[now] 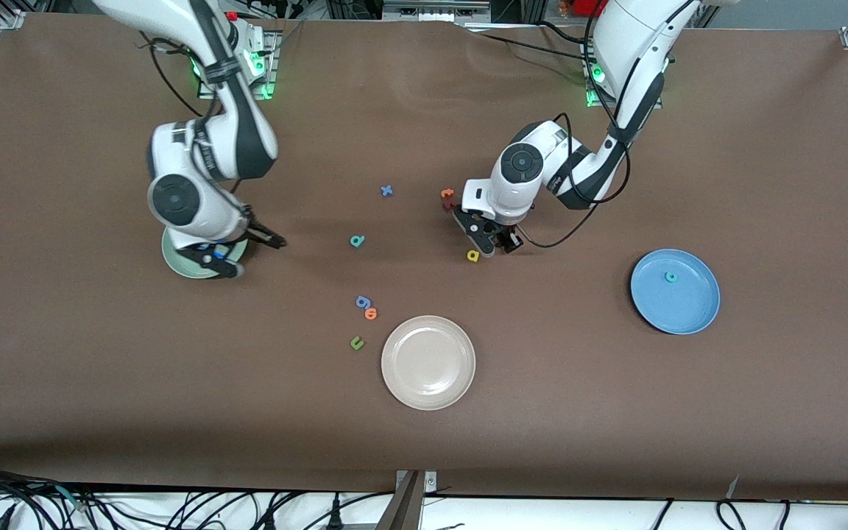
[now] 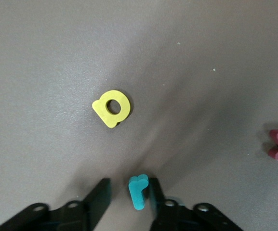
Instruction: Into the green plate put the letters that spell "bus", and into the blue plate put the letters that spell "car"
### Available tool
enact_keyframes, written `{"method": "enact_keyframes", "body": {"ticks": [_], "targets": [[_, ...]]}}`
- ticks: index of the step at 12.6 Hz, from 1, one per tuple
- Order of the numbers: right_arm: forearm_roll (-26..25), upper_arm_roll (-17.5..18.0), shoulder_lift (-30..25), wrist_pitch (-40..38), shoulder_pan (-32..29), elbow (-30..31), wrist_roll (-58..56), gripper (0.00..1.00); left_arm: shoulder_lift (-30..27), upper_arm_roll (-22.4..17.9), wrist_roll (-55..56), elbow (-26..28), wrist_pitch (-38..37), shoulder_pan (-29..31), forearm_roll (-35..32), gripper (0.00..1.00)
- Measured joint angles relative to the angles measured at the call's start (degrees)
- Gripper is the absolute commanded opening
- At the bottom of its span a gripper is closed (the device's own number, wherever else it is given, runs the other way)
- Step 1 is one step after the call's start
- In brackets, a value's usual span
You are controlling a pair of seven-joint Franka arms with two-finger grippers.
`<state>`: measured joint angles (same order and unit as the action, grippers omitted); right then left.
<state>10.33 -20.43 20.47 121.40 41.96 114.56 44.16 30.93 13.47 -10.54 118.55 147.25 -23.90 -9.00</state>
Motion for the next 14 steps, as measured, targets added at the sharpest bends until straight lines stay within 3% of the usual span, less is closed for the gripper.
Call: {"method": "enact_keyframes", "body": {"ticks": [1,2,3,7,10,13,14], "targets": [[0.0,2.5,0.3,2.5,0.2,-0.2,4.5,0.88,-0.2,-0.1,-0.3,0.0,0.0,0.0,0.0,0.00],[0.0,4.8,1.0,5.3,0.4,-0.2,8.3,0.66,-0.3,-0.5,-1.3,0.0,0.0,0.1,0.0,0.00],[0.0,6.6,2.2,8.1,0.5,-0.2,10.9,0.55,-0.4,-1.1,-2.9,0.0,0.1,0.5,0.0,0.00],[0.0,9.1,8.0,17.4,3.4,-0.2,16.0,0.49,-5.5,-4.4,-14.3,-0.5,-6.2,8.5,0.0,0.00],[0.0,9.1,10.1,21.3,5.2,-0.2,19.2,0.49,-9.2,-13.0,-25.6,-0.6,-9.4,11.4,3.5,0.00],[0.0,9.2,11.4,23.2,6.1,-0.2,21.3,0.49,-9.4,-20.3,-32.9,-0.5,-9.6,12.5,7.8,0.00],[0.0,9.2,11.8,23.8,6.4,-0.2,21.6,0.42,-9.3,-21.5,-33.1,-0.4,-9.8,13.1,8.5,0.00]]}}
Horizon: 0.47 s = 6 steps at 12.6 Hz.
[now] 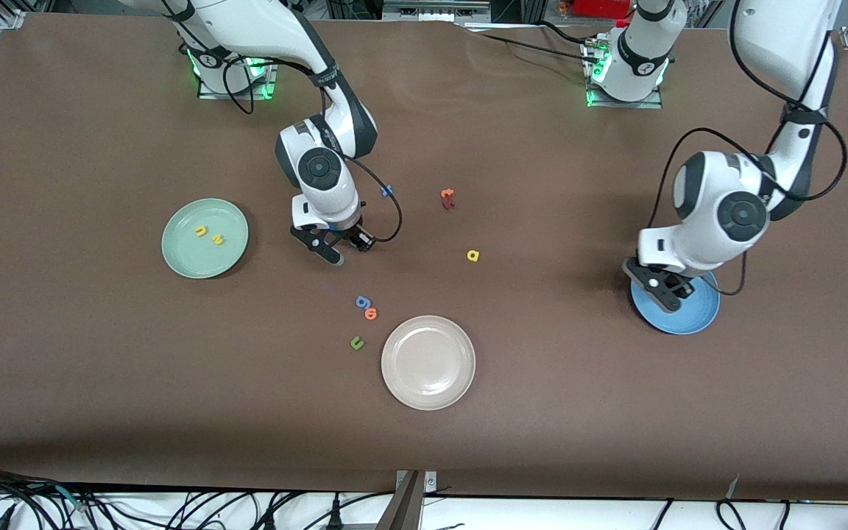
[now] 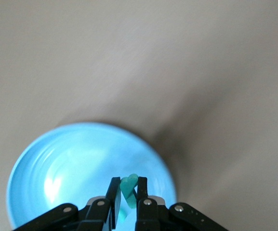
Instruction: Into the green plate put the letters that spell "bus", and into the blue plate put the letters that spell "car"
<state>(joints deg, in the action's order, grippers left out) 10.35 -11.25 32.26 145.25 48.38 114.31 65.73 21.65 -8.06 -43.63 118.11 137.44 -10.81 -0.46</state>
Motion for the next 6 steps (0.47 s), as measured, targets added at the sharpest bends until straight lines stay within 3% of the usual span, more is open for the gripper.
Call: {"method": "enact_keyframes", "body": {"ticks": [2,3,6], "targets": [[0.0,0.0,0.4,1.0,0.3,0.0,0.2,0.20,1.2,-1.8,-0.4,0.1,-0.2,1.5,3.1,0.00],[0.0,0.0,0.4,1.0,0.3,-0.1,0.3,0.15,2.5,-2.0,-0.5,0.1,-0.2,2.8,3.7,0.01],[0.0,0.0,0.4,1.0,0.3,-0.2,0.3,0.15,7.2,-2.0,-0.5,0.0,3.7,4.5,6.0,0.02]]}}
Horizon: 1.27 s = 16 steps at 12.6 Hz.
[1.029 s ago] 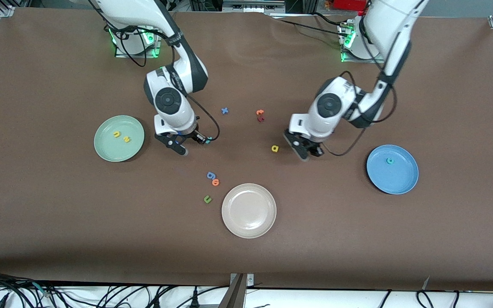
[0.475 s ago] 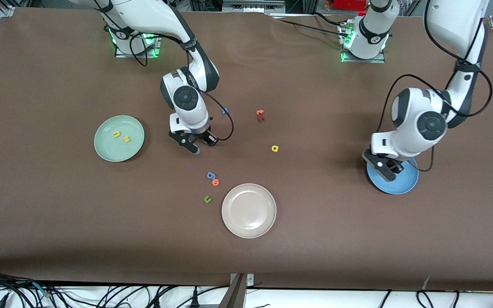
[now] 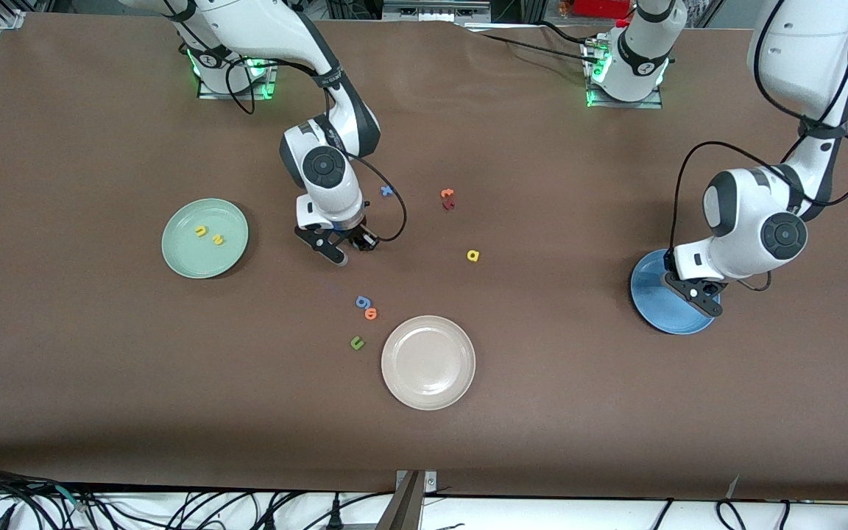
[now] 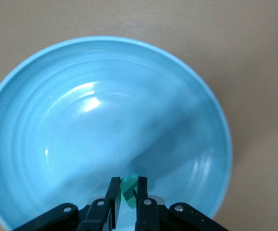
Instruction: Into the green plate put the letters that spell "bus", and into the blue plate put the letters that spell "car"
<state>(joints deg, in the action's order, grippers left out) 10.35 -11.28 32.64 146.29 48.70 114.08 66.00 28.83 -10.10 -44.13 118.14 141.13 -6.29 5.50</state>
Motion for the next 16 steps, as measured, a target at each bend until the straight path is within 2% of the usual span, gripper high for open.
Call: {"method": "enact_keyframes", "body": {"ticks": [2,3,4,5,8,10,13,14,15,16], "targets": [[-0.1,-0.8,-0.3,-2.1,0.1,-0.3,-2.0,0.15,0.1,0.1,0.0,-0.5,0.3,-0.1,0.1,0.05],[-0.1,-2.0,-0.8,-4.1,0.1,-0.6,-4.6,0.15,0.1,0.1,0.0,-0.5,0.4,-0.1,0.1,0.35],[-0.1,-3.9,-1.7,-6.8,0.1,-1.0,-8.4,0.15,0.1,0.1,0.0,-0.5,0.4,-0.1,0.1,0.85],[-0.1,-6.3,-2.9,-9.9,0.1,-1.2,-13.0,0.15,0.1,0.1,0.0,-0.5,0.4,-0.1,0.1,1.00],[-0.1,-14.8,-6.5,-20.0,-0.1,-1.3,-28.4,0.15,0.1,0.4,0.0,-0.8,0.7,-0.4,0.1,1.00],[-0.1,-20.6,-6.8,-23.4,-0.2,-0.8,-38.8,0.16,-0.6,0.8,-0.3,-1.5,0.4,-0.5,0.1,1.00],[-0.1,-29.4,-6.7,-25.7,-0.5,2.0,-55.9,0.17,-5.1,3.5,-0.8,-3.0,-6.4,-2.3,0.1,1.00],[0.0,-31.1,-6.7,-25.4,-1.0,3.2,-59.7,0.18,-6.8,4.3,0.1,-3.1,-8.7,-3.9,0.2,1.00],[0.0,-31.7,-6.7,-24.2,-1.9,4.8,-61.8,0.26,-8.1,5.1,2.3,-3.0,-10.3,-5.6,0.2,1.00],[0.0,-31.7,-6.6,-22.0,-2.5,6.5,-62.7,0.50,-8.8,6.1,5.4,-3.0,-11.2,-7.2,0.2,1.00]]}}
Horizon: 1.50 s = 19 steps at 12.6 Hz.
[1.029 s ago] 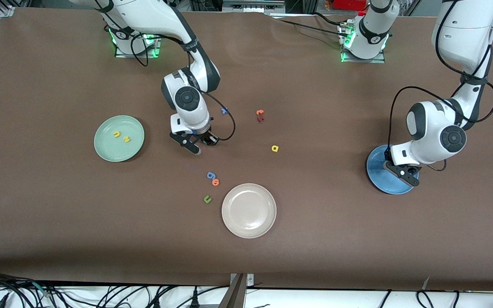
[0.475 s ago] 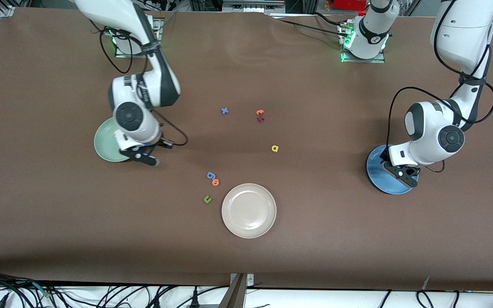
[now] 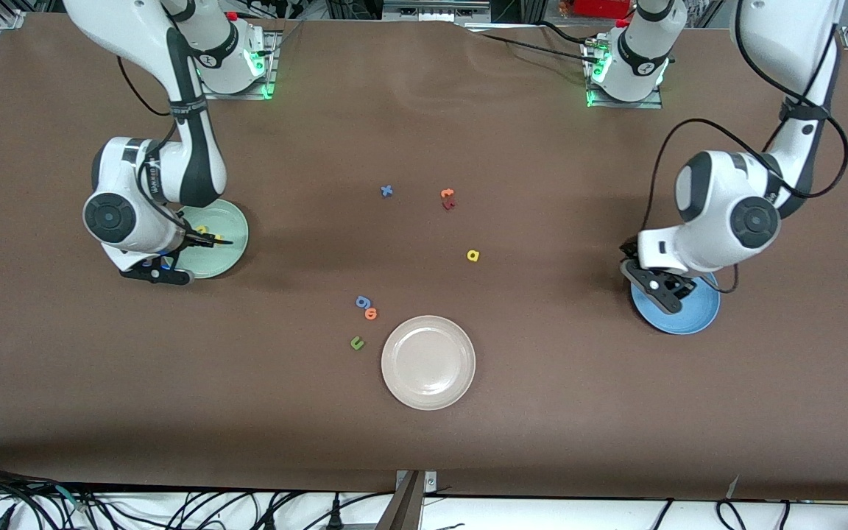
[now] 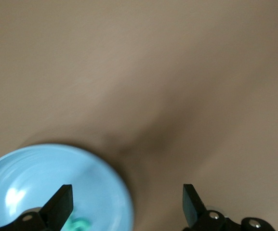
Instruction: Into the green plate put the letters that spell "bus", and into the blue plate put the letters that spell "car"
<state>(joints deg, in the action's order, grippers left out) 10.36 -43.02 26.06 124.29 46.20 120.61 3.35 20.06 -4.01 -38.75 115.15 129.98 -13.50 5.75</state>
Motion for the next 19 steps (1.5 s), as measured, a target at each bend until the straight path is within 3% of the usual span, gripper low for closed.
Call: {"method": "enact_keyframes", "body": {"ticks": [1,2,5,7,14,17,19], "targets": [[0.0,0.0,0.2,2.1,-0.1,1.6,-0.2,0.95,-0.1,1.1,4.0,0.0,-0.2,-1.4,0.5,1.00],[0.0,0.2,0.5,3.6,0.0,2.5,-0.2,1.00,0.0,2.4,8.2,0.2,-0.2,-2.6,1.7,1.00],[0.1,0.4,0.6,2.8,0.5,1.8,-0.2,1.00,0.6,5.2,19.4,-0.6,0.4,-5.9,2.3,1.00],[0.3,0.4,0.2,-3.5,0.6,-2.2,-0.1,1.00,1.8,5.3,23.7,-2.7,0.4,-7.9,2.3,0.99],[0.4,-1.2,-7.0,-34.9,0.8,-27.6,-0.2,1.00,11.4,5.5,38.7,-9.7,6.6,-13.8,2.3,0.99],[0.4,-3.0,-8.2,-43.0,0.8,-37.9,-0.4,1.00,14.4,5.6,49.3,-12.2,8.2,-18.3,2.3,0.98],[0.4,-3.4,-8.2,-46.5,0.8,-40.4,-0.4,1.00,15.4,5.6,52.0,-13.6,8.3,-20.0,2.3,0.95]]}}
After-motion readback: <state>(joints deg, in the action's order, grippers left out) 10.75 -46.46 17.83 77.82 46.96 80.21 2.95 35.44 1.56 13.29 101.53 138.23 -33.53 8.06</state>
